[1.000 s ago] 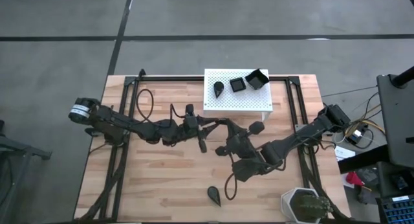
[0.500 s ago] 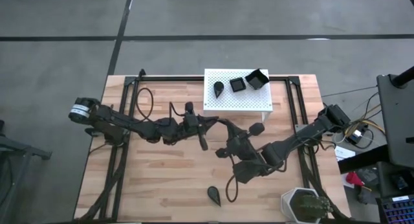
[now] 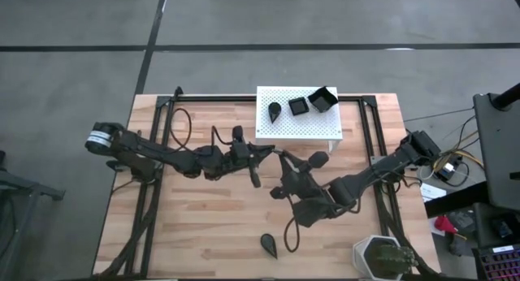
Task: Pick & Place Mini shaped plates
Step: Stack the drop shaped plate on top of the drop shaped plate on the shelf
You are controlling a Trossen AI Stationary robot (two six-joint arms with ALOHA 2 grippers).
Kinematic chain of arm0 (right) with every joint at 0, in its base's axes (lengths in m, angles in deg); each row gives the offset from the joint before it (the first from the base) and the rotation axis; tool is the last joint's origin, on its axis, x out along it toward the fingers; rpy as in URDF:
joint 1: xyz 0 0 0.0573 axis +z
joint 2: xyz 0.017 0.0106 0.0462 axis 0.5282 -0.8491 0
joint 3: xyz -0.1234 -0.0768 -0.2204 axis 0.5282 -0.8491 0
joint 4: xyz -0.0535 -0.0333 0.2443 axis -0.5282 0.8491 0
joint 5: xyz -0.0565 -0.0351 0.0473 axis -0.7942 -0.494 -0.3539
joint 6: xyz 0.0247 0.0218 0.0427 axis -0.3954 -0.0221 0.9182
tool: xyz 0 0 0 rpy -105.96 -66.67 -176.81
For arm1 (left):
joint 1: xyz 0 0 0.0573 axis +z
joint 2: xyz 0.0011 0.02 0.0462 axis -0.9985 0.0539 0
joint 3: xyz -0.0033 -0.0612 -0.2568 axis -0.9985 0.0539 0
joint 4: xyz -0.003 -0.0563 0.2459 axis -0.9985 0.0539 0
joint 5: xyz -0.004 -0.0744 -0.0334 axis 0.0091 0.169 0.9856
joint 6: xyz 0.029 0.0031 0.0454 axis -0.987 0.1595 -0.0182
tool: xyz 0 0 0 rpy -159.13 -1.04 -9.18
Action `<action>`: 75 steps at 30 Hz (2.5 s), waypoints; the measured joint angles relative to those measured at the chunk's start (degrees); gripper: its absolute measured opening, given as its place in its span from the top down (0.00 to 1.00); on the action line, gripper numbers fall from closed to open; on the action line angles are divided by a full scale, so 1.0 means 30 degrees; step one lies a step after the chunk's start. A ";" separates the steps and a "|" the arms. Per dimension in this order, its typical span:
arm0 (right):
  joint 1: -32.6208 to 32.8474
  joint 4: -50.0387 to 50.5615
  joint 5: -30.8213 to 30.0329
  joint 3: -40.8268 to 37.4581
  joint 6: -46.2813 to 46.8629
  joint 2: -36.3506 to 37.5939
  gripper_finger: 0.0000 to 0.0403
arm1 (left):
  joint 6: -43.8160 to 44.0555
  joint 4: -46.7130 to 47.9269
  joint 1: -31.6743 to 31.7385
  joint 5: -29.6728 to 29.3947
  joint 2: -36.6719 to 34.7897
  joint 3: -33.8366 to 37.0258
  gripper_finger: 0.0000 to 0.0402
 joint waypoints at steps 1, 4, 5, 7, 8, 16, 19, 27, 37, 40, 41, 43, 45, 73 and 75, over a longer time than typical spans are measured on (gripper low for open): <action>-0.0007 0.0000 0.0091 0.0000 -0.0015 0.0030 0.78 | -0.0033 0.0041 0.0041 0.0088 -0.0109 0.0000 0.99; 0.0172 0.0068 0.0087 0.0000 -0.0370 0.0130 0.70 | -0.0361 0.0082 0.0176 0.0014 -0.0392 -0.0026 0.99; 0.0310 0.0073 0.0065 0.0000 -0.0689 0.0153 0.68 | -0.0617 0.0151 0.0198 -0.0022 -0.0454 -0.0030 0.99; 0.0634 0.0076 -0.0011 0.0000 -0.1092 0.0173 0.64 | -0.1007 0.0349 0.0243 -0.0155 -0.0527 -0.0030 1.00; 0.0753 0.0103 -0.0085 0.0000 -0.1168 0.0173 0.63 | -0.1105 0.0517 0.0272 -0.0188 -0.0601 -0.0038 1.00; 0.1361 0.2011 -0.0306 -0.0306 0.0585 0.0411 0.62 | 0.1326 0.7045 0.1125 -0.0323 -0.1351 -0.1902 1.00; 0.1744 0.4535 -0.0482 -0.0342 0.3408 0.0578 0.64 | 0.1991 0.9393 0.1414 -0.0340 -0.1588 -0.2780 1.00; 0.2344 0.9194 -0.0523 -0.0364 0.8960 0.0676 0.76 | 0.4545 1.5406 0.2848 -0.0306 -0.1789 -0.5919 1.00; 0.2323 1.1134 0.1369 -0.0803 1.1694 0.0676 0.98 | 0.7565 2.0839 0.6497 0.5339 -0.1666 -0.9067 0.99; 0.2330 1.1130 0.1796 -0.1329 1.2696 0.0711 0.98 | 0.8530 2.0932 0.7789 0.8260 -0.1507 -0.9249 1.00; 0.2330 1.1123 0.1844 -0.1560 1.3086 0.0712 0.98 | 0.8793 2.0968 0.8198 0.8980 -0.1428 -0.9301 1.00; 0.2330 1.1132 0.2192 -0.2062 1.3775 0.0712 0.98 | 0.9143 2.0942 0.8946 0.9900 -0.1272 -0.9440 1.00; 0.2330 1.1081 0.2707 -0.2581 1.4425 0.0712 0.98 | 0.9307 2.1122 0.9781 1.1190 -0.1044 -0.9690 1.00; 0.2323 0.7481 0.3398 -0.7697 1.9004 0.0712 0.98 | 1.0824 3.3046 1.5146 2.0434 0.9225 -2.1779 1.00; 0.2330 0.7030 0.3419 -0.7959 1.9035 0.0712 0.98 | 1.0424 3.4042 1.5234 2.0560 1.0051 -2.2921 1.00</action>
